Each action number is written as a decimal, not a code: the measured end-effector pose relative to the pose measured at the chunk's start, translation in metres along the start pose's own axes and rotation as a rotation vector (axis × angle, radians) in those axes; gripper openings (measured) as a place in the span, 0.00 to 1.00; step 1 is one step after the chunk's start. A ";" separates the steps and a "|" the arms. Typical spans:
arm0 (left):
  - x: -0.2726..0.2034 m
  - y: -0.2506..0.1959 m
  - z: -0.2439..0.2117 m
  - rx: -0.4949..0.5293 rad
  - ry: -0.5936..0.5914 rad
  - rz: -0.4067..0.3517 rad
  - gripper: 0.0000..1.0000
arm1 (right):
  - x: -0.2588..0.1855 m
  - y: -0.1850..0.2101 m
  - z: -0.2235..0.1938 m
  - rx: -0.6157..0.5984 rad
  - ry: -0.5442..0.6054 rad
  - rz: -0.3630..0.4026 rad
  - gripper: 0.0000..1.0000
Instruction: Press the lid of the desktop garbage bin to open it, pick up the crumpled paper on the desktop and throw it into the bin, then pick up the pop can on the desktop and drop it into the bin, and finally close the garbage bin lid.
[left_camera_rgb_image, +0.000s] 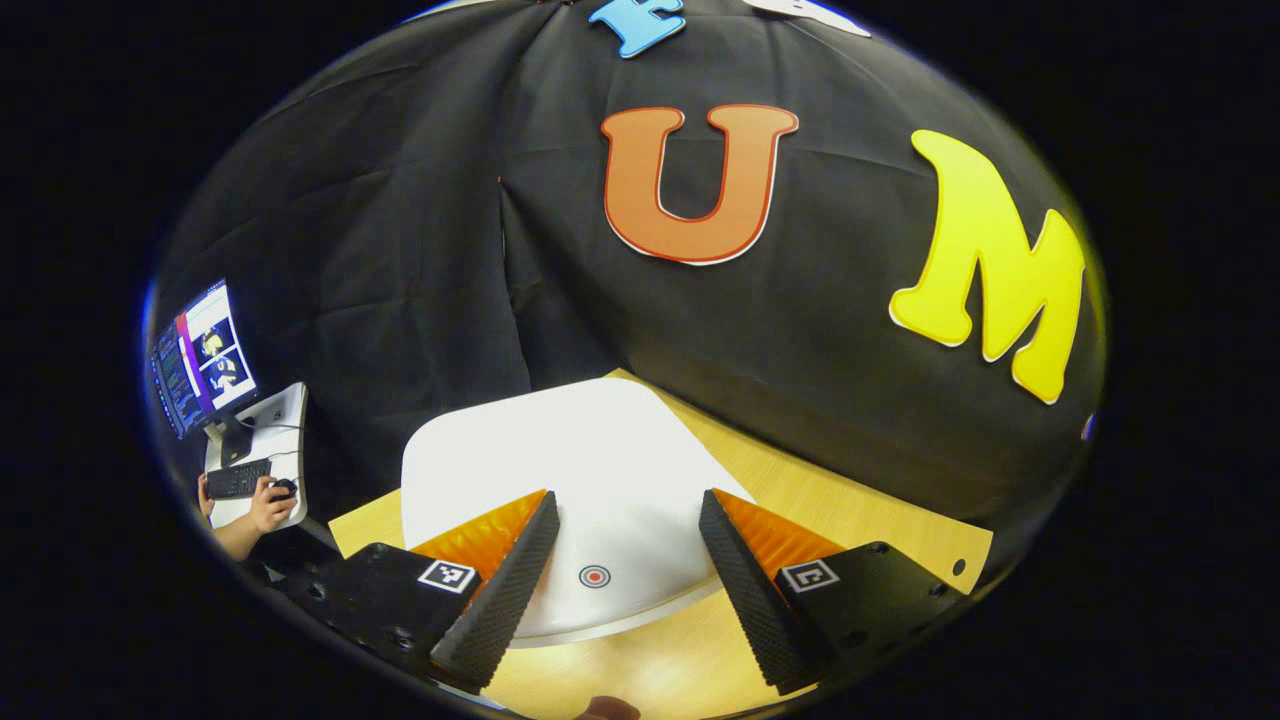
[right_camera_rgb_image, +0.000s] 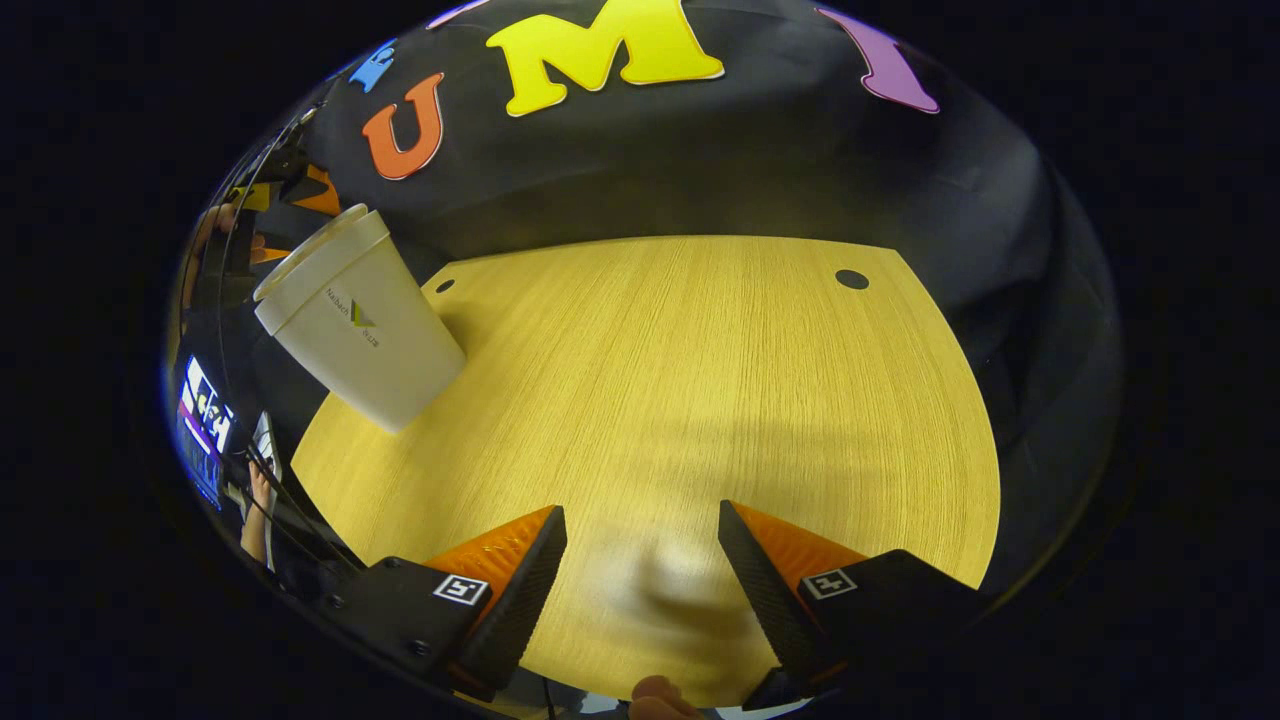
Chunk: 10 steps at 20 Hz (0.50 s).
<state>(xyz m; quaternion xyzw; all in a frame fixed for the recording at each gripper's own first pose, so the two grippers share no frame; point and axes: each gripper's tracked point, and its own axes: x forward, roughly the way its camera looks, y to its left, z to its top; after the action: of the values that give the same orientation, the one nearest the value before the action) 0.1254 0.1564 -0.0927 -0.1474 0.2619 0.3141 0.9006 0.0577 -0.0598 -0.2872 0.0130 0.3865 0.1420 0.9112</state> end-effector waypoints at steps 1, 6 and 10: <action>-0.002 0.002 -0.005 -0.003 0.020 0.015 0.95 | 0.002 -0.003 0.000 0.007 0.001 0.007 0.97; 0.003 0.001 -0.005 -0.002 -0.001 0.049 0.95 | 0.015 -0.014 0.010 0.050 -0.002 0.048 0.97; 0.006 0.004 -0.009 0.014 0.020 0.066 0.95 | 0.029 -0.021 0.013 0.082 -0.001 0.083 0.98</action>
<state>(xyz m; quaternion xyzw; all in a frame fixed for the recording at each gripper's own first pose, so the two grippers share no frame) 0.1235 0.1584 -0.1039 -0.1354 0.2778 0.3402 0.8881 0.0914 -0.0713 -0.3014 0.0666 0.3908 0.1638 0.9034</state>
